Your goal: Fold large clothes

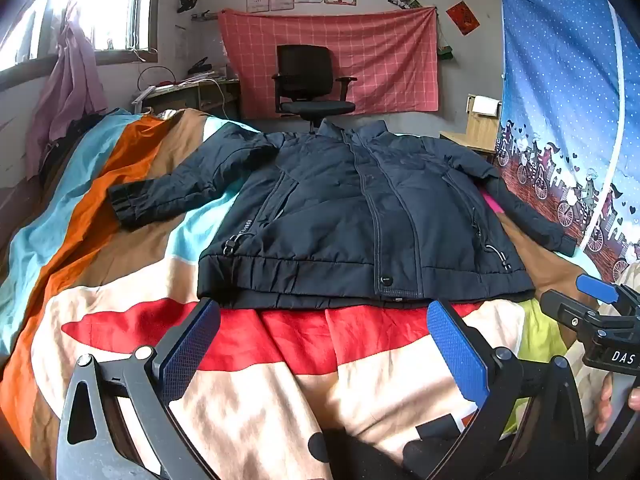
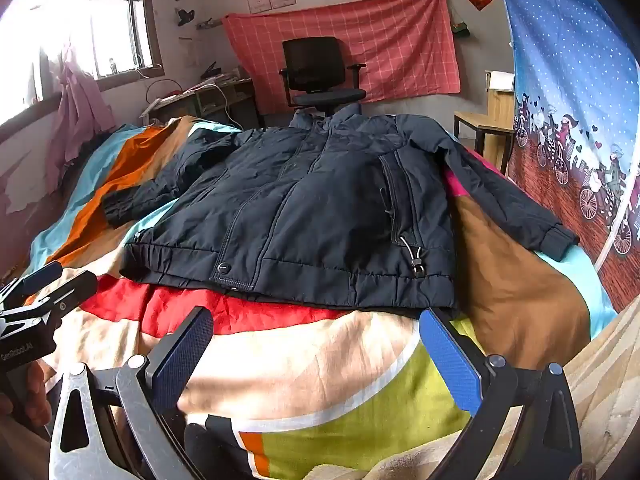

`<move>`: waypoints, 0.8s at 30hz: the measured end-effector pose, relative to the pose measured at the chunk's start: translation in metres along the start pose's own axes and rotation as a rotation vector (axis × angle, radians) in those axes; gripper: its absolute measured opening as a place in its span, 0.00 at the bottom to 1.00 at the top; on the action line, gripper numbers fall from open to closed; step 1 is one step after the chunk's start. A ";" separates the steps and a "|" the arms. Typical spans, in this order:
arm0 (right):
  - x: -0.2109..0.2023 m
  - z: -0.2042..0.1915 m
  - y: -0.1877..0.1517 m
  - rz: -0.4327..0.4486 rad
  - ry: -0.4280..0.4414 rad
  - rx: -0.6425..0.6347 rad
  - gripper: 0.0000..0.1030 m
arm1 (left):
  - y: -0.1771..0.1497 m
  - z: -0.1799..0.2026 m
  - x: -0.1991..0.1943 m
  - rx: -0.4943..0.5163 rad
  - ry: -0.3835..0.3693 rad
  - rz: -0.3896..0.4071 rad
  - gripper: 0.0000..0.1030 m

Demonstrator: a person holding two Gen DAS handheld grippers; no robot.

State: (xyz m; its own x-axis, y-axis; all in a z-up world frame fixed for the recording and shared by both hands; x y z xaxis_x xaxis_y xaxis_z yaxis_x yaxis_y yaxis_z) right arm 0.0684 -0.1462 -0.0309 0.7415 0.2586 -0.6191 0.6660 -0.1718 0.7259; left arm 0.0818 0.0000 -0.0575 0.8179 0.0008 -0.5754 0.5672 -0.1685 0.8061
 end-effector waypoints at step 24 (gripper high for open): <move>0.000 0.000 -0.001 -0.001 0.006 0.000 1.00 | 0.000 0.000 0.000 -0.003 0.000 0.004 0.98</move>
State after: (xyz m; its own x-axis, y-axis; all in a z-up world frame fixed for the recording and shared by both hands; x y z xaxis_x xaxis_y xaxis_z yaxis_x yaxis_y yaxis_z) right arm 0.0678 -0.1455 -0.0317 0.7405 0.2647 -0.6177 0.6665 -0.1716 0.7255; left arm 0.0820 -0.0001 -0.0572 0.8202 0.0000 -0.5720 0.5642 -0.1655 0.8089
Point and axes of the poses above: each gripper's, at about its wrist camera, not at the fingertips, and x roughly the way its jaws point, z to its right, y to its top, the point moved 10 cm from there along x, roughly the way its jaws point, and after that the axes turned 10 degrees about x, right-handed, at the moved point
